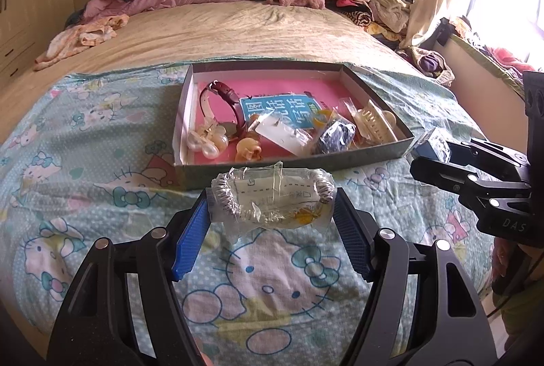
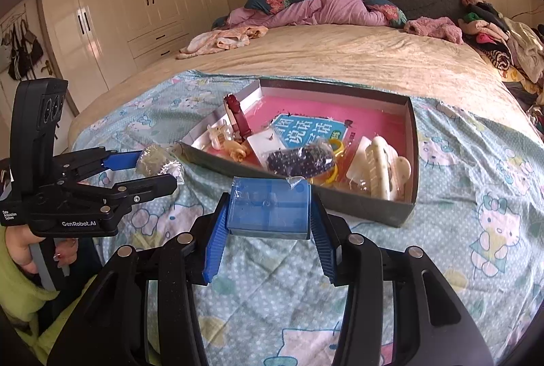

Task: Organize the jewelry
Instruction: 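Carry the bracelet bag with the left tool while the right tool carries the blue box into the tray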

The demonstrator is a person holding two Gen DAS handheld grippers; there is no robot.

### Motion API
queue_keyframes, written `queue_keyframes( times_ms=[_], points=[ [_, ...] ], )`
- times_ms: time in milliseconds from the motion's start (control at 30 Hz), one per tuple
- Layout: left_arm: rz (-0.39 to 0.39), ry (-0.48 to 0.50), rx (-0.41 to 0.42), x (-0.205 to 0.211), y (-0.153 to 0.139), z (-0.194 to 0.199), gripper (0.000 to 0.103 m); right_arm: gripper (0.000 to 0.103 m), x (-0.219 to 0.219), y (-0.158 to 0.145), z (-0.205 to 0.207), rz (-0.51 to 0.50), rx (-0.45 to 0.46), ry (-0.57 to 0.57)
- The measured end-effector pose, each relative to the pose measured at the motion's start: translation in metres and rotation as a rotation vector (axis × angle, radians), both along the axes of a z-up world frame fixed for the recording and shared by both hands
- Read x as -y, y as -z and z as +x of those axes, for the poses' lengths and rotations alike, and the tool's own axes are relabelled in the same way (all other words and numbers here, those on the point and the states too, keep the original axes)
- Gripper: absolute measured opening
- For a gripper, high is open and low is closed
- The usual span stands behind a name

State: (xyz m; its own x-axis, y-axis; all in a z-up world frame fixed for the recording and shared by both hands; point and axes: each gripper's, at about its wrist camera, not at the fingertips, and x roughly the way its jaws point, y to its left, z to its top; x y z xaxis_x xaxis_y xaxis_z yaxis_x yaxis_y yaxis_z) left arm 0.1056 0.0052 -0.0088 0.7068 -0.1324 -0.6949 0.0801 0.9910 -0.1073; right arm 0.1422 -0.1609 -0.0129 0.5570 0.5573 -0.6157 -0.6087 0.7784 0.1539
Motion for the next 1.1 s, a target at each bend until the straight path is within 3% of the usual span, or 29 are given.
queue_keyframes(
  times_ms=[500,1100],
  points=[
    [0.024,-0.003,0.019,0.004,-0.01,0.029,0.062,0.044,0.004,-0.015,0.027,0.016,0.064,0.023],
    [0.031,-0.017,-0.023,0.004,0.009,0.072,0.062,0.044,0.003,0.01,0.066,-0.004,0.016,0.056]
  ],
)
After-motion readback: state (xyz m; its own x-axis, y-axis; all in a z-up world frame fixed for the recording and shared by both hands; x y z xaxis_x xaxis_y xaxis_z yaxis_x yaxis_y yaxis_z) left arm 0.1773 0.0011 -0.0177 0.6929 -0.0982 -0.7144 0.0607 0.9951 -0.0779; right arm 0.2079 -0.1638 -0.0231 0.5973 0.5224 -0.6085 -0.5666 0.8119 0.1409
